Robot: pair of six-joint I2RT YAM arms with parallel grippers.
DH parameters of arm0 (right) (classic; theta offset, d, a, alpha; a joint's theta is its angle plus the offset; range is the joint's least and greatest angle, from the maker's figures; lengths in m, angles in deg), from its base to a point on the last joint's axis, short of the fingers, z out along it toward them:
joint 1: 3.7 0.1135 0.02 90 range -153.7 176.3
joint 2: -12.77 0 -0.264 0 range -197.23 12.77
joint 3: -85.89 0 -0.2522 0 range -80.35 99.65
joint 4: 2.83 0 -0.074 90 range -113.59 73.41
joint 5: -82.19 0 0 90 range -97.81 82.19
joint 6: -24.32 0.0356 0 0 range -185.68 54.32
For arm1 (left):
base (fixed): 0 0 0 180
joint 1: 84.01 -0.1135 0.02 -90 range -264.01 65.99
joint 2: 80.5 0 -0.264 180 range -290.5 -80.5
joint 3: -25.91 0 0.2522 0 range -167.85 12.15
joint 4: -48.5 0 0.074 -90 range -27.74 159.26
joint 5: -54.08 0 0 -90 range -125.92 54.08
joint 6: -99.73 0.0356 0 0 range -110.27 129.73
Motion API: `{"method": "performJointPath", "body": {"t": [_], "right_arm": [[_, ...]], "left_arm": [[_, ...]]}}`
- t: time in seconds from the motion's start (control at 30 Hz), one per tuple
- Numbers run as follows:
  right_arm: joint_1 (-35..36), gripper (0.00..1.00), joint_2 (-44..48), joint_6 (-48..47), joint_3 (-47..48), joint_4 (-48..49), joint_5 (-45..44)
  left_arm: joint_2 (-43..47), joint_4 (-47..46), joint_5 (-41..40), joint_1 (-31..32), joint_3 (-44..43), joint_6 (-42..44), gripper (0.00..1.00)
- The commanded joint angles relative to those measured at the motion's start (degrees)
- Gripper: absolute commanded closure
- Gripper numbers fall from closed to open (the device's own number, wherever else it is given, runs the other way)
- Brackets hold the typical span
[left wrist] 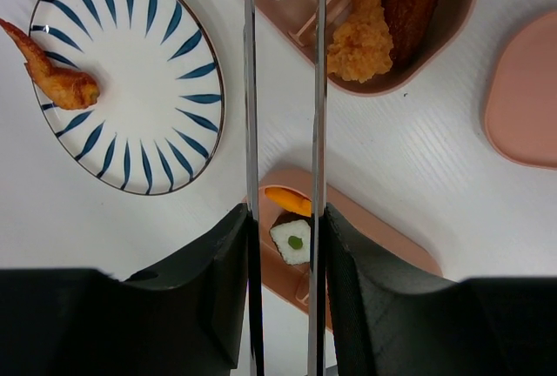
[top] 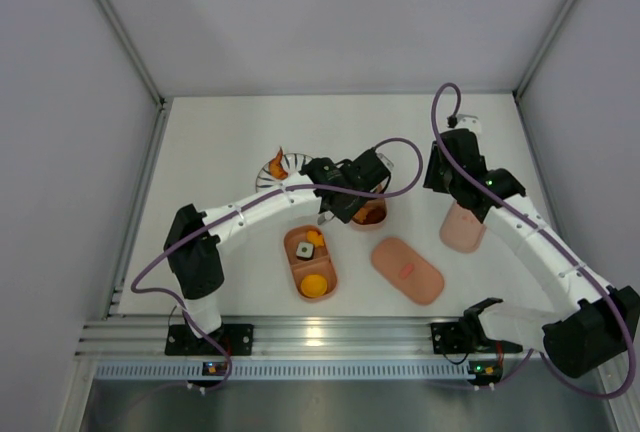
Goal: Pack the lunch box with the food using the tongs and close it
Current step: Place the fake food in the packing box.
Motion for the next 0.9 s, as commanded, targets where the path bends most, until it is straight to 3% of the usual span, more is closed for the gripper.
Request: {"method": "performJointPath", "body": {"t": [0.0, 0.37, 0.87], "right_arm": [[-0.52, 0.61, 2.03, -0.36, -0.52, -1.38, -1.51], [-0.52, 0.61, 3.0, -0.36, 0.1, -2.43, -1.59], [-0.52, 0.61, 3.35, -0.36, -0.52, -2.26, -1.86]], "left_arm": [[2.76, -0.66, 1.23, 0.32, -1.92, -0.18, 0.58], [4.6, -1.28, 3.87, 0.32, -0.78, -0.62, 0.57], [2.76, -2.25, 1.33, 0.14, 0.45, -1.06, 0.55]]}}
